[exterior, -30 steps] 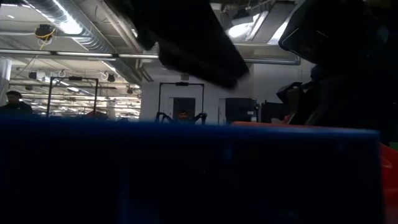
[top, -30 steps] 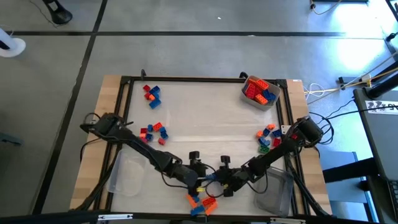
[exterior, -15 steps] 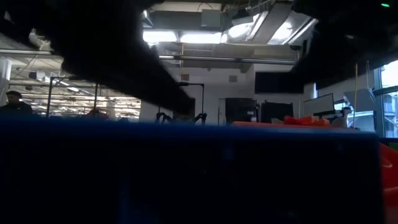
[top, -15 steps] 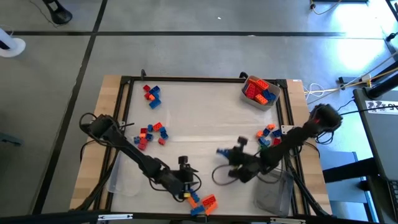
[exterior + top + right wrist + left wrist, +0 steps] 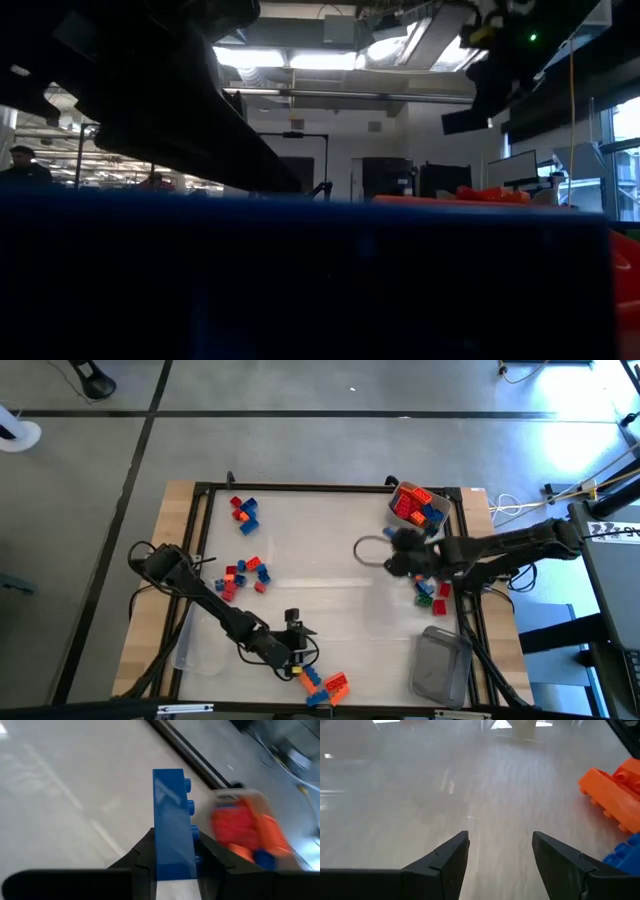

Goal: Sort blocks by size
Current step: Put the blue game piece into the gray bin

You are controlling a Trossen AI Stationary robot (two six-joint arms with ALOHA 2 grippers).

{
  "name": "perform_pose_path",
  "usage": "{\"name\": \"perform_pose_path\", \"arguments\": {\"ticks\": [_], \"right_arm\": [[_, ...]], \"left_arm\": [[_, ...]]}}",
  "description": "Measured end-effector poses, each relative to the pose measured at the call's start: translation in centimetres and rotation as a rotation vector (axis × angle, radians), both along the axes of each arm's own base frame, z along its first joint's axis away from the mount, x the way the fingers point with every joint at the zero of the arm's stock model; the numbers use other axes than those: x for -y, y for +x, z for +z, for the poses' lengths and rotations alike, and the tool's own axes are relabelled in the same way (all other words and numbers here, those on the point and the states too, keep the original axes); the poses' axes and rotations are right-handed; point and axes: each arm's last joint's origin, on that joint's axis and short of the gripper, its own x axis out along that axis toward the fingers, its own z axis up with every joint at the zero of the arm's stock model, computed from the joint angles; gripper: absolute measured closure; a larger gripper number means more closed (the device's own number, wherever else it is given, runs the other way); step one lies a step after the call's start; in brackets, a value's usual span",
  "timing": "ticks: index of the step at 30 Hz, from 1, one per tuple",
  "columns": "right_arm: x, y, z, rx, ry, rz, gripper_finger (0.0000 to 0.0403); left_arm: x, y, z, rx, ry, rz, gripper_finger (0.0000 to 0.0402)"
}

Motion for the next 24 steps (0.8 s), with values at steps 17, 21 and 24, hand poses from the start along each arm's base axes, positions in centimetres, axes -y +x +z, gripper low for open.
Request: {"name": "perform_pose_path", "arguments": {"ticks": [17,21,24], "right_arm": [[12.0,-4.8,-0.4,-0.055,0.209,-0.589,0.0310],[13.4,-5.9,-0.5,-0.046,0.252,-0.655,0.0310],[14.2,-6.6,-0.5,-0.033,0.271,-0.704,0.0310]], "left_arm": [[0.0,0.0,0.0,-0.003,0.001,0.001,0.0194],[0.0,0.0,0.0,-0.003,0.002,0.000,0.0194],[0.0,0.0,0.0,-0.003,0.002,0.001,0.0194]]}}
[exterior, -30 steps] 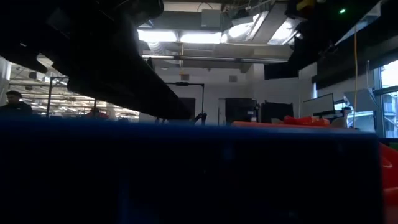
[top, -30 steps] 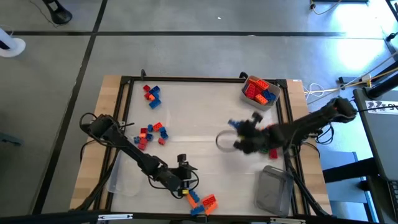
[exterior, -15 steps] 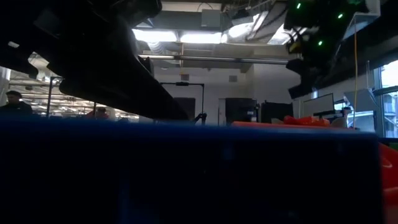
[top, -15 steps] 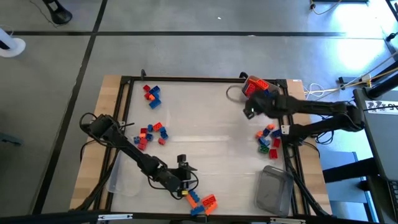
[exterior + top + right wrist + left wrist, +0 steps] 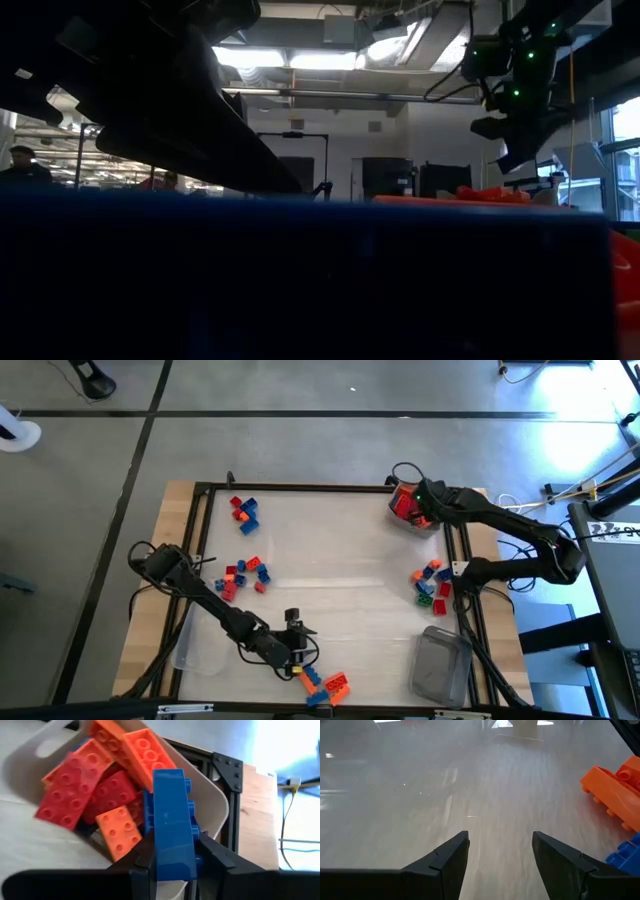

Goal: Sort blocks by size
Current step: Put the blue game piece into the gray bin

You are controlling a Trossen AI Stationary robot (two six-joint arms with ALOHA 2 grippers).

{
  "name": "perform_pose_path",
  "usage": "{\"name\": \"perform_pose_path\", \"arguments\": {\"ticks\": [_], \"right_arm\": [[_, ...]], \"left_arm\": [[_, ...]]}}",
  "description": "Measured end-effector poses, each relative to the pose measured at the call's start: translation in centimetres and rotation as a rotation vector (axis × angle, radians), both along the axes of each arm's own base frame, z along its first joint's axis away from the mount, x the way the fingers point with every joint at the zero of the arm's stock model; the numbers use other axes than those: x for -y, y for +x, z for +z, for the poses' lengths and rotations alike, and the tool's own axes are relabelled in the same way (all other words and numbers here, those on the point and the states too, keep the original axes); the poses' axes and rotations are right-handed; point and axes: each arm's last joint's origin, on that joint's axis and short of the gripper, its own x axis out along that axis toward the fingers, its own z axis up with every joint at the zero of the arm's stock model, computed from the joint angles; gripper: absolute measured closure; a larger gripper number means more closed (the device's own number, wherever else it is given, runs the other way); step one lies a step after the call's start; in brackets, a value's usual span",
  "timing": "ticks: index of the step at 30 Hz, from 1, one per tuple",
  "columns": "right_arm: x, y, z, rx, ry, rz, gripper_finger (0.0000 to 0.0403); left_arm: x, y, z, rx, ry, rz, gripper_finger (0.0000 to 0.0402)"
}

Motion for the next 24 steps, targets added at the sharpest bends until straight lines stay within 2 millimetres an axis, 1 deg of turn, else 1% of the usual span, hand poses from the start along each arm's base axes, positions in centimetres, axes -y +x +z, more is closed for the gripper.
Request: {"name": "perform_pose_path", "arguments": {"ticks": [10,15,18,21,24], "right_arm": [[1.4,-1.5,0.0,-0.002,0.002,-0.102,0.0310],[2.1,-1.2,-0.9,-0.044,0.036,-0.110,0.0310],[2.3,-1.1,-1.7,-0.128,0.044,-0.121,0.0310],[2.5,-1.0,-2.0,-0.172,0.045,-0.133,0.0310],[2.5,-1.0,-2.1,-0.172,0.048,-0.143,0.0310]], "left_arm": [[0.0,-0.1,-0.1,-0.011,0.007,-0.002,0.0194],[0.0,-0.1,-0.1,-0.014,0.009,-0.002,0.0194],[0.0,-0.1,-0.1,-0.015,0.009,-0.002,0.0194],[0.0,-0.1,-0.1,-0.014,0.009,-0.003,0.0194],[0.0,-0.1,-0.1,-0.014,0.009,-0.003,0.0194]]}}
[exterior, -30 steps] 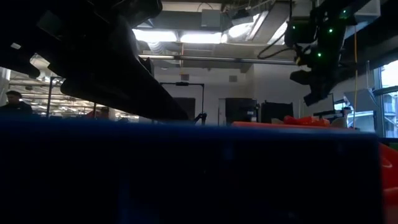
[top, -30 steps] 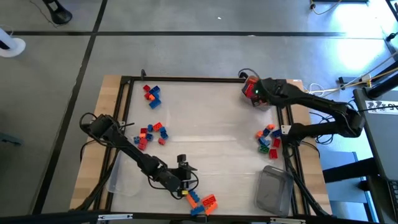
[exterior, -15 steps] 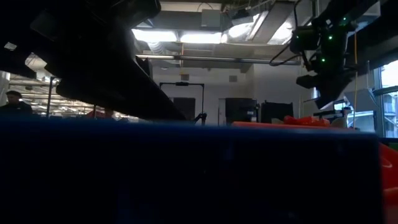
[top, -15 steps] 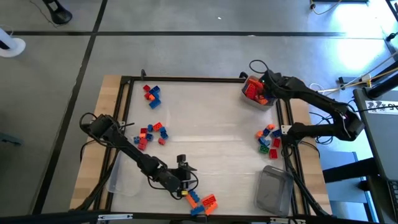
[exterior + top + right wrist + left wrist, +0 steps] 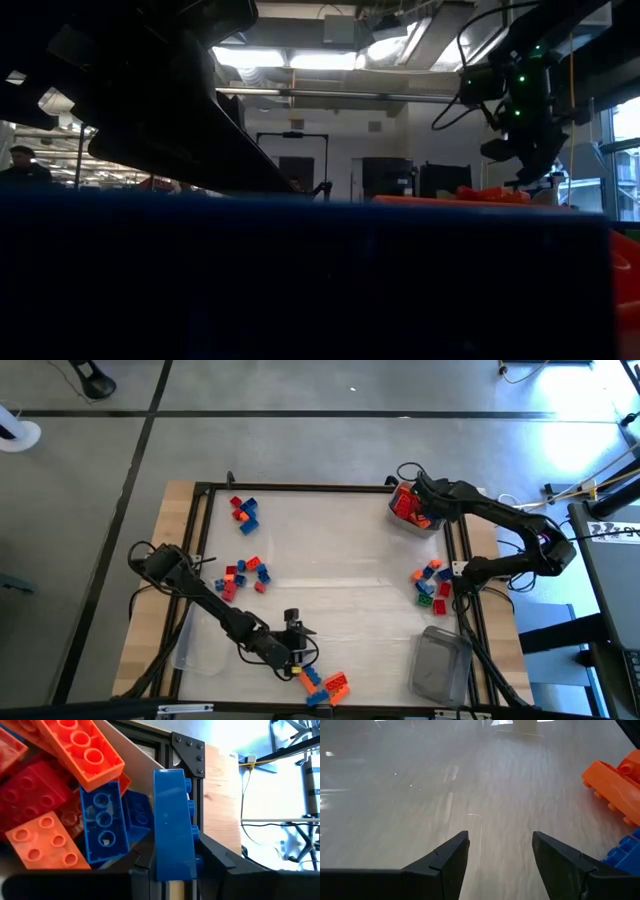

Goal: Sort blocks by size
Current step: Put the blue game piece into the gray bin

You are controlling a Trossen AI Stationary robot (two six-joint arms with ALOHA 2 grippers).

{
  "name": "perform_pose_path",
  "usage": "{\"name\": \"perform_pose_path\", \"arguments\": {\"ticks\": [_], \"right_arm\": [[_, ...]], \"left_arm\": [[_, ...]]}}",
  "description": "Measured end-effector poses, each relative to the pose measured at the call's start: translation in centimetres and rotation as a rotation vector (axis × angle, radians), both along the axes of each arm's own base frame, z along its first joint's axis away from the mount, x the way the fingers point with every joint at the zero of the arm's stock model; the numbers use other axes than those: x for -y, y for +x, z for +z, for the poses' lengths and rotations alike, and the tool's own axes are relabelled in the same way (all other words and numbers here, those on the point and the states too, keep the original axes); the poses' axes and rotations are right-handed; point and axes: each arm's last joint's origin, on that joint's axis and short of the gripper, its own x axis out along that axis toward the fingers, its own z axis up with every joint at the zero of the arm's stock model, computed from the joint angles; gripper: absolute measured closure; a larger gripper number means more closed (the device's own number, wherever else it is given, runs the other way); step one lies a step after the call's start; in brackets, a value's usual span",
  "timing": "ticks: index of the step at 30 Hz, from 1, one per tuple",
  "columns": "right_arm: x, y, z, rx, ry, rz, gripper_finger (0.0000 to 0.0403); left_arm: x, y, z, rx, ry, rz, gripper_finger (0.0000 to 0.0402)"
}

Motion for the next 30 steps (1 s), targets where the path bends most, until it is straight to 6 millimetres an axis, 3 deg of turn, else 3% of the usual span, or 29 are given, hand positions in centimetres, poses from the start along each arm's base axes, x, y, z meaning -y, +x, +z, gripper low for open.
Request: {"name": "perform_pose_path", "arguments": {"ticks": [7,23,30], "right_arm": [[0.3,0.3,-0.1,0.042,-0.034,-0.035,0.0306],[0.7,0.5,-1.0,-0.024,-0.034,-0.073,0.0216],[-0.4,0.5,0.2,-0.015,-0.060,-0.004,0.0216]], "left_arm": [[0.0,0.0,0.0,0.000,0.000,0.000,0.0194],[0.2,-0.1,0.0,0.000,0.000,-0.005,0.0194],[0.2,-0.1,0.0,0.001,0.000,-0.005,0.0194]]}}
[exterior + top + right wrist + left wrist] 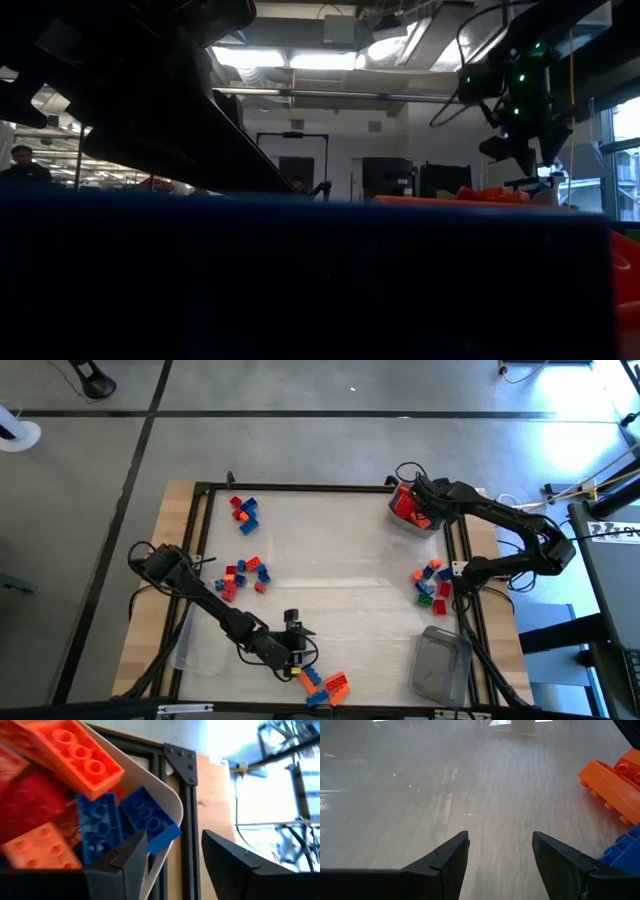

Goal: Sort blocks by size
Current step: Put the blue game piece into the gray bin

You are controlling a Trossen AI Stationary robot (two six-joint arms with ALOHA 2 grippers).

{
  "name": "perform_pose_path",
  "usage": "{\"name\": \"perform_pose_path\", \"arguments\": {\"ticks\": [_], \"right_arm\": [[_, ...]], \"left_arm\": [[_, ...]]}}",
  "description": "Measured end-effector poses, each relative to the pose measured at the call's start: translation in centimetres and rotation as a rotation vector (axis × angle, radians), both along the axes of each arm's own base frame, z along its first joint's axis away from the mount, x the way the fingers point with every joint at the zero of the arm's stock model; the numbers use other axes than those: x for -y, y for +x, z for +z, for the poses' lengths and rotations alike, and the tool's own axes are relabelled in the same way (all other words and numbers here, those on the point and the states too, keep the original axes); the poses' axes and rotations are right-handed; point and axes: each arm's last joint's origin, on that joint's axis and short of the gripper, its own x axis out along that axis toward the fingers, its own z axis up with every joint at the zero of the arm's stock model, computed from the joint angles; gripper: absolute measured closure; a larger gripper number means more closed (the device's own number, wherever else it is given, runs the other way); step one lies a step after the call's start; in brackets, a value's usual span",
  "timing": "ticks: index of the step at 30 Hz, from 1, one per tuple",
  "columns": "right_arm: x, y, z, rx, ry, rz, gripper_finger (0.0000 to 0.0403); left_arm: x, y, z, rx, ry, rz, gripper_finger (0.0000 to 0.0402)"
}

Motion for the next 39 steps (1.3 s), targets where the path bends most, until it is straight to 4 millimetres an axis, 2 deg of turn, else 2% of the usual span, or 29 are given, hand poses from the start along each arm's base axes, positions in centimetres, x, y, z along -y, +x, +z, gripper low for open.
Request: {"name": "perform_pose_path", "arguments": {"ticks": [7,19,22,26,31,39], "right_arm": [[-3.4,0.8,2.3,0.108,-0.043,0.185,0.0216],[-12.0,4.9,3.8,0.354,-0.024,0.669,0.0216],[-14.5,6.1,4.2,0.446,-0.037,0.805,0.0217],[-18.0,7.1,4.5,0.553,-0.033,0.968,0.0217],[-22.2,7.9,3.8,0.565,-0.048,1.114,0.0217],[-27.5,9.2,0.3,0.506,-0.081,1.199,0.0217]], "left_arm": [[0.0,0.1,0.0,0.006,-0.004,0.002,0.0194],[0.0,0.1,0.1,0.008,0.000,-0.002,0.0194],[0.3,0.1,0.2,0.008,-0.015,-0.063,0.0194],[0.9,0.2,1.2,-0.004,-0.134,-0.228,0.0194],[0.7,0.5,1.4,-0.039,-0.236,-0.324,0.0194],[-0.3,1.2,0.8,-0.082,-0.314,-0.310,0.0194]]}}
